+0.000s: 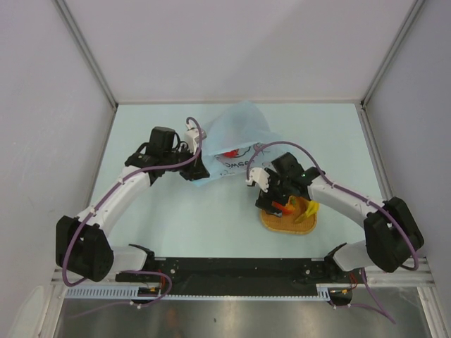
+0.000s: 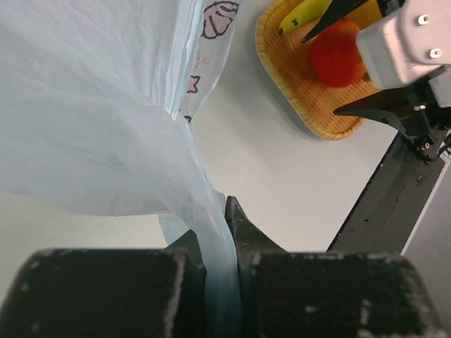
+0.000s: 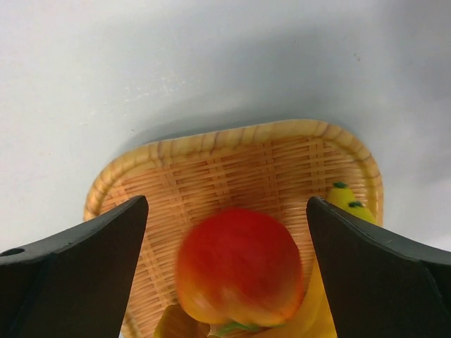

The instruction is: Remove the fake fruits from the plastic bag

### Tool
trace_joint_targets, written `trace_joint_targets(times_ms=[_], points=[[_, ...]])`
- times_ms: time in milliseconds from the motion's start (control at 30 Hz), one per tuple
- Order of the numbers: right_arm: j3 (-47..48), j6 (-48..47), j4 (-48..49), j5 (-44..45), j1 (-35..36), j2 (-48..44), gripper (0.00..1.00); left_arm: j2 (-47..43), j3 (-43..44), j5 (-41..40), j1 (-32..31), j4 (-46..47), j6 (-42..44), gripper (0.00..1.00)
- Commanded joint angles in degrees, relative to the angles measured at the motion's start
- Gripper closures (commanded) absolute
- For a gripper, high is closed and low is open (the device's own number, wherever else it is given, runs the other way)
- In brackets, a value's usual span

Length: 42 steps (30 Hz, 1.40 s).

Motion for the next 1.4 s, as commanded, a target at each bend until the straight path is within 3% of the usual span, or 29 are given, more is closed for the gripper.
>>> trace_joint_targets(times_ms=[0,133,233,467,667,733,833,867,967,1233,1367], points=[[2.92,1.05,-0.98,-4.62,0.94,-6.93,0.00,0.07,1.79,2.91,0.24,1.09,-0.74,0.94],[6.71,7.36,2.96,-7.09,2.61,-10.54,0.00,-0.28,1.62,3.43,0.32,1.09,-1.70,0.94],[8.55,14.75,10.08,-4.38,3.84,-8.18,0.01,-0.63,1.44,3.96,0.32,1.88,-3.02,0.94],[18.21,27.05,21.41,5.65,3.76,9.48,0.26,-1.33,2.06,4.66,0.32,3.46,-6.62,0.94],[29.54,36.99,23.27,6.97,0.68,23.28,0.35,-3.17,-0.57,4.93,0.24,4.61,-7.77,0.95],[31.66,38.83,23.71,8.64,0.33,27.22,0.34,-3.88,-1.28,5.02,0.24,4.34,-7.86,0.99],[35.97,39.55,24.33,10.57,0.33,30.93,0.24,-4.84,-2.42,5.72,0.32,3.47,-8.03,1.00],[37.02,40.94,24.24,10.92,0.42,33.37,0.13,-5.11,-2.86,5.98,0.24,3.20,-8.03,1.00],[40.54,41.66,25.03,13.03,0.59,38.03,0.00,-5.38,-3.57,6.16,0.32,3.02,-8.12,1.00],[49.25,39.99,24.42,15.49,1.21,48.07,0.01,-3.27,-2.25,5.98,0.32,2.41,-7.77,1.00],[49.43,37.36,23.37,16.55,1.21,47.03,0.12,-2.30,-1.11,5.37,0.24,2.41,-7.33,1.00]])
